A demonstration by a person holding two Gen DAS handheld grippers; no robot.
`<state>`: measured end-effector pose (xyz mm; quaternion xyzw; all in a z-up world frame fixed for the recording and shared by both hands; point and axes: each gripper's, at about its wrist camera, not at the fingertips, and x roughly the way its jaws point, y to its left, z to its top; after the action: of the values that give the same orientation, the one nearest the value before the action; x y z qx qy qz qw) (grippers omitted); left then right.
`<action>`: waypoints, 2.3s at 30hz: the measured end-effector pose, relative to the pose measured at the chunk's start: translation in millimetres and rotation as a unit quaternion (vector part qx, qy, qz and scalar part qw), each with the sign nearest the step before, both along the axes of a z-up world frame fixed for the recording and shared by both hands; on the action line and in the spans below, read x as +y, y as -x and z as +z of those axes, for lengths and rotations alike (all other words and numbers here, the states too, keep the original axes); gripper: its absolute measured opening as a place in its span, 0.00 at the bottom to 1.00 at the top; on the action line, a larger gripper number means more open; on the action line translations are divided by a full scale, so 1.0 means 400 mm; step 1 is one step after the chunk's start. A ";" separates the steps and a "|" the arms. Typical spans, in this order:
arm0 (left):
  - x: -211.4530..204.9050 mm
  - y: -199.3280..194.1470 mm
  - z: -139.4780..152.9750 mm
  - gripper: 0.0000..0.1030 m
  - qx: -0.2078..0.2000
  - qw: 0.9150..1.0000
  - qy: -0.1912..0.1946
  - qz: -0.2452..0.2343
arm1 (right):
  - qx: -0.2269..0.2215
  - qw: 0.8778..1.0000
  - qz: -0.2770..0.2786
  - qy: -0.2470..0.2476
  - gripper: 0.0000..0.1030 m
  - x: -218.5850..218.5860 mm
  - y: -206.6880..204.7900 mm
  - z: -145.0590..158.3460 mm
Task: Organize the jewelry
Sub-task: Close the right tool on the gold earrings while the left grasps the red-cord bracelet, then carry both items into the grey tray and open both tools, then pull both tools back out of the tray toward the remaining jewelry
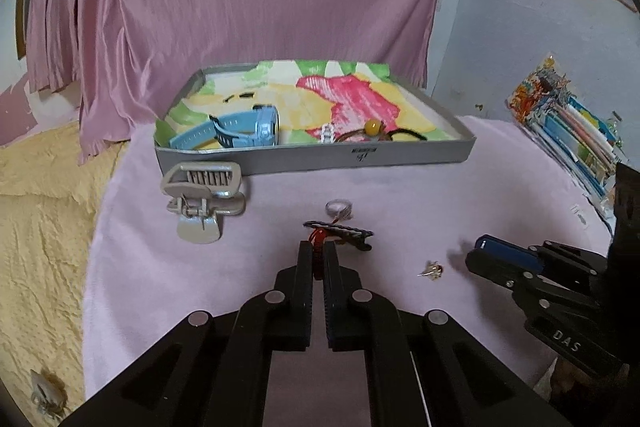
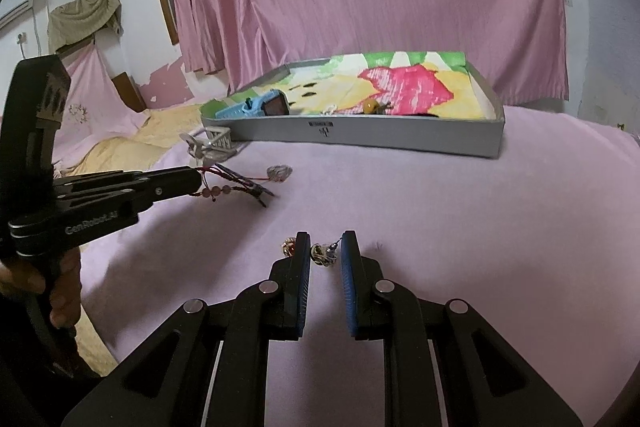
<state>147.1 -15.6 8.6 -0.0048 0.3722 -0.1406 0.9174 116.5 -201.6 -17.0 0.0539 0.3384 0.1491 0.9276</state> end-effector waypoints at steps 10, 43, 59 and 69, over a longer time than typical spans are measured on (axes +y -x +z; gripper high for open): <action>0.009 0.027 0.072 0.05 -0.038 0.999 0.011 0.003 | -0.018 1.000 0.003 -0.007 0.13 -0.008 0.009 0.026; -0.112 -0.315 0.006 0.05 -0.015 0.999 0.042 0.009 | 0.021 1.000 -0.021 -0.002 0.13 -0.100 -0.385 0.032; -0.108 -0.333 -0.024 0.07 0.017 0.999 0.034 0.017 | 0.043 0.999 -0.026 0.013 0.27 -0.096 -0.399 0.015; -0.092 -0.269 0.034 0.33 -0.036 0.998 0.050 0.021 | -0.047 0.997 -0.065 -0.002 0.45 -0.130 -0.291 0.097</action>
<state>254.8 -52.5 22.3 -0.0538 0.3310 -0.1399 0.9316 233.1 -253.6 21.9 0.0700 0.2899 0.0916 0.9501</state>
